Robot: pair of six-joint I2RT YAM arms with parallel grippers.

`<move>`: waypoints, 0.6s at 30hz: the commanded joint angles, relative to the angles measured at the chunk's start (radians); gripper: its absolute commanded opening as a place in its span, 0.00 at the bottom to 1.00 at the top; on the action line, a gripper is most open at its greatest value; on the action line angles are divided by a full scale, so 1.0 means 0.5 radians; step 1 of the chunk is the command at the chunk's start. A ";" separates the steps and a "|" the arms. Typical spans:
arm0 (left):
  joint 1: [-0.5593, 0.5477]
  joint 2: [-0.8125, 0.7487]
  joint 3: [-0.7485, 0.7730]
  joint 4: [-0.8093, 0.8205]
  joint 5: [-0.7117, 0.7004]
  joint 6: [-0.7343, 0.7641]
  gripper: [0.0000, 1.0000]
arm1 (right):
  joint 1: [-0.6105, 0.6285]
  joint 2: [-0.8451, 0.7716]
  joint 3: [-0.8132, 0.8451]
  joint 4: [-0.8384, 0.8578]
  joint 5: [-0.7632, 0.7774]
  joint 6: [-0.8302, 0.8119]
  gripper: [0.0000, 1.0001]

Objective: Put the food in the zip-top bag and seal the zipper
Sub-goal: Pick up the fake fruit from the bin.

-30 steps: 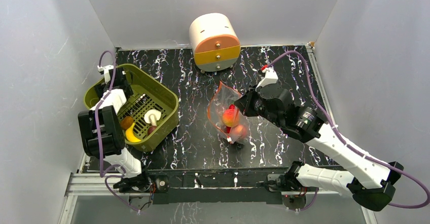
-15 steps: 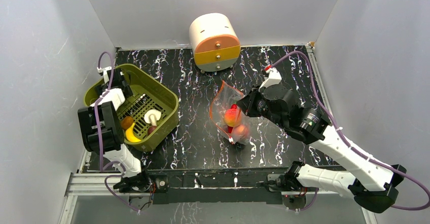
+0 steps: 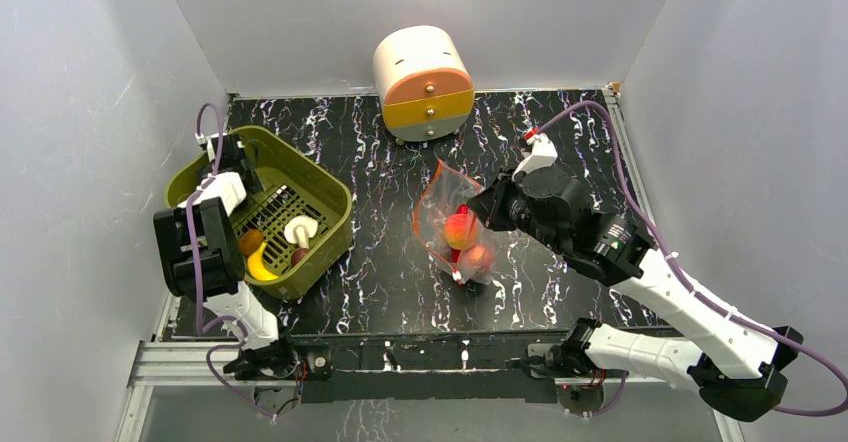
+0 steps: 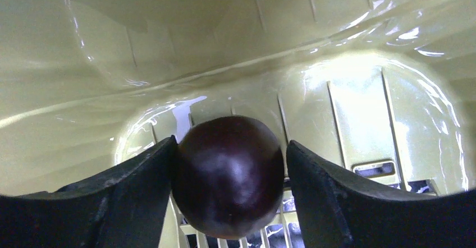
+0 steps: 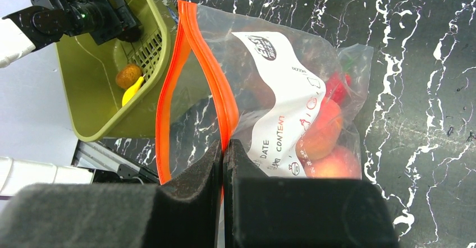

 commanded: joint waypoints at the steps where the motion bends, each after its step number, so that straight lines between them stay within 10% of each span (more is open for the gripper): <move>1: 0.008 -0.152 0.040 -0.036 0.134 -0.023 0.65 | 0.003 -0.053 0.050 0.129 0.035 0.019 0.00; 8: 0.005 -0.325 -0.028 -0.038 0.369 -0.060 0.41 | 0.005 -0.048 0.048 0.148 0.006 0.019 0.00; 18: -0.011 -0.637 -0.094 -0.234 0.672 -0.224 0.37 | 0.006 -0.070 0.008 0.153 0.010 0.026 0.00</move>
